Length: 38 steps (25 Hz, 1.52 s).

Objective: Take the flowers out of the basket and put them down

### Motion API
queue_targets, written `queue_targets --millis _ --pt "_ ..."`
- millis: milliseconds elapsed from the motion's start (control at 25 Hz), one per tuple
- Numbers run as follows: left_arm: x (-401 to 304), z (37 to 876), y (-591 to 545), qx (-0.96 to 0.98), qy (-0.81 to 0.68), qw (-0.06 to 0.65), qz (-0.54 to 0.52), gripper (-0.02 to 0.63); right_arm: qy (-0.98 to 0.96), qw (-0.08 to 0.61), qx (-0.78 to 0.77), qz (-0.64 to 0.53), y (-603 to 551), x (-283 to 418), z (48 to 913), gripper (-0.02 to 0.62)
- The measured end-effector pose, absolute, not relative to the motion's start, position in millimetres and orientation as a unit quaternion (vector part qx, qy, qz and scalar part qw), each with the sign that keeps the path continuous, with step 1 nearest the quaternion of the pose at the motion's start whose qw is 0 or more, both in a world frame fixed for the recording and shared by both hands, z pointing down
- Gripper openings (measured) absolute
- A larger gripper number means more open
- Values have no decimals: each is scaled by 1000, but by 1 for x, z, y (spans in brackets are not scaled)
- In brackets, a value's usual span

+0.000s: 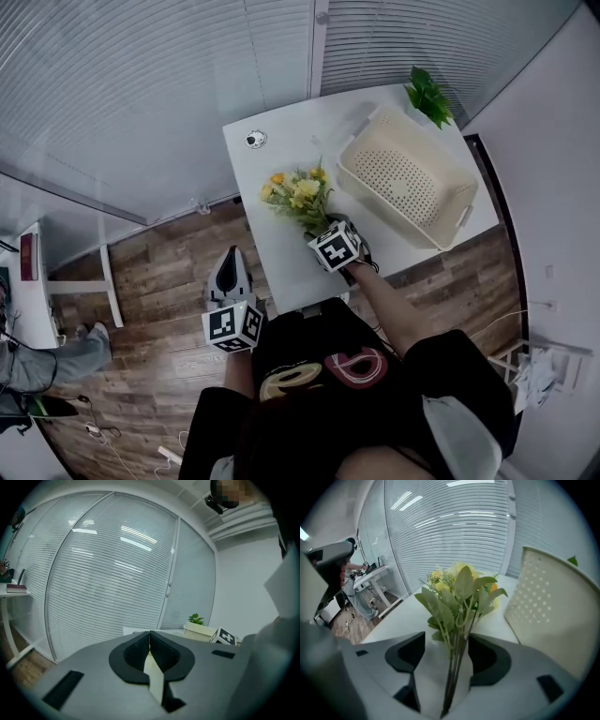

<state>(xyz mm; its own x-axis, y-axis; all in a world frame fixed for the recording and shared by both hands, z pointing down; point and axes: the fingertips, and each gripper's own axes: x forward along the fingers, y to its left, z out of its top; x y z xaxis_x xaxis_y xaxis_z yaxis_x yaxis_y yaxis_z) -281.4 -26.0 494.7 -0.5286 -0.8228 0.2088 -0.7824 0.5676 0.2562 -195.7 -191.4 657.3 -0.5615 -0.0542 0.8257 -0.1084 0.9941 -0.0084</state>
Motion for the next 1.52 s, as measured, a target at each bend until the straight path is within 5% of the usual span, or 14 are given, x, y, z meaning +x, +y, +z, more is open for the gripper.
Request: queue_targets --millis 240,1520 --pt "-280 495 -35 475 -864 155 -68 17 -893 439 59 78 -191 -191 652 341" --pt "-238 480 -70 551 -820 140 -72 17 -967 185 120 126 -214 -112 481 341"
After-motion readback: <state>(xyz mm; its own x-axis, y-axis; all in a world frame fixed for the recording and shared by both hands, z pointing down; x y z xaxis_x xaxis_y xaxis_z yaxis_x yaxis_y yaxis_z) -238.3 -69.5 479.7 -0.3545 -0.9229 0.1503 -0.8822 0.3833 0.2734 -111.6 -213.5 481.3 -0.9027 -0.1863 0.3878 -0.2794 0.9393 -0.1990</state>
